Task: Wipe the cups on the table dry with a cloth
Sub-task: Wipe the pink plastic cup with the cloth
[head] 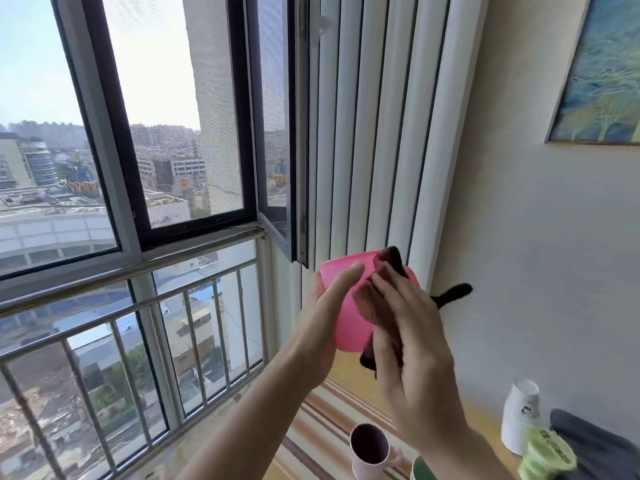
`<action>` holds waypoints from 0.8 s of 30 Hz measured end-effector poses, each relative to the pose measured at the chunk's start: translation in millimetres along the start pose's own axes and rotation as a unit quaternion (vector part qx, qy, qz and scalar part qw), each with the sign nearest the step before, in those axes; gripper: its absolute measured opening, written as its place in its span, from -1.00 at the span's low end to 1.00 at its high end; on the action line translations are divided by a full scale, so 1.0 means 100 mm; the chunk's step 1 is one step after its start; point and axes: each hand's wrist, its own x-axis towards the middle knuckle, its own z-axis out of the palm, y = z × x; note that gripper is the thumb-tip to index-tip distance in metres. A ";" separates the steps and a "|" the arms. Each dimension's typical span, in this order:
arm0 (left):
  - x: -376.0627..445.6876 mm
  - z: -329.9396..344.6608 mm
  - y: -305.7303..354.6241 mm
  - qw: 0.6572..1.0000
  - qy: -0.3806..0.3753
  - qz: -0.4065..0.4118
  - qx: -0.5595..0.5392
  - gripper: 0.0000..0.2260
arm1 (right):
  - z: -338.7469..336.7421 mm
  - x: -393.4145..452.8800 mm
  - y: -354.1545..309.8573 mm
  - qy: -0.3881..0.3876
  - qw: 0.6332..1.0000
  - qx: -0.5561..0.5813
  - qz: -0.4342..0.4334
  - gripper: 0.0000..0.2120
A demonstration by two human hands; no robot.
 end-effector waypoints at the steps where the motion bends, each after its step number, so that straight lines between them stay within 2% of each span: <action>1: 0.02 0.02 0.01 1.000 0.007 0.005 0.002 -0.13 | 0.02 -0.05 -0.05 -0.009 1.000 0.015 -0.006 -0.61; 4: 0.03 0.00 0.04 1.000 0.018 0.014 0.004 0.03 | -0.09 -0.25 -0.16 -0.016 0.997 0.077 -0.014 -0.70; 7: 0.05 -0.07 0.06 1.000 0.023 -0.014 -0.012 -0.10 | -0.28 -0.34 -0.16 0.053 0.986 0.144 0.072 -0.73; 9: 0.07 -0.11 0.05 0.999 0.019 -0.025 -0.022 -0.21 | -0.37 -0.24 -0.02 0.099 0.980 0.136 0.111 -0.70; 11: 0.09 -0.09 0.03 0.999 0.005 -0.032 -0.023 -0.27 | -0.41 -0.06 0.13 0.086 0.982 0.119 0.117 -0.68; 15: 0.12 0.04 -0.03 1.000 -0.013 -0.025 -0.015 -0.24 | -0.19 0.09 0.17 0.016 0.993 0.068 0.094 -0.60; 20: 0.13 0.05 0.00 0.999 0.004 -0.022 -0.027 -0.27 | -0.11 -0.22 0.16 0.027 0.995 0.048 0.078 -0.53; 24: 0.12 -0.04 0.00 0.999 -0.002 -0.033 -0.002 -0.47 | -0.24 -0.25 0.23 0.049 0.988 0.103 0.106 -0.64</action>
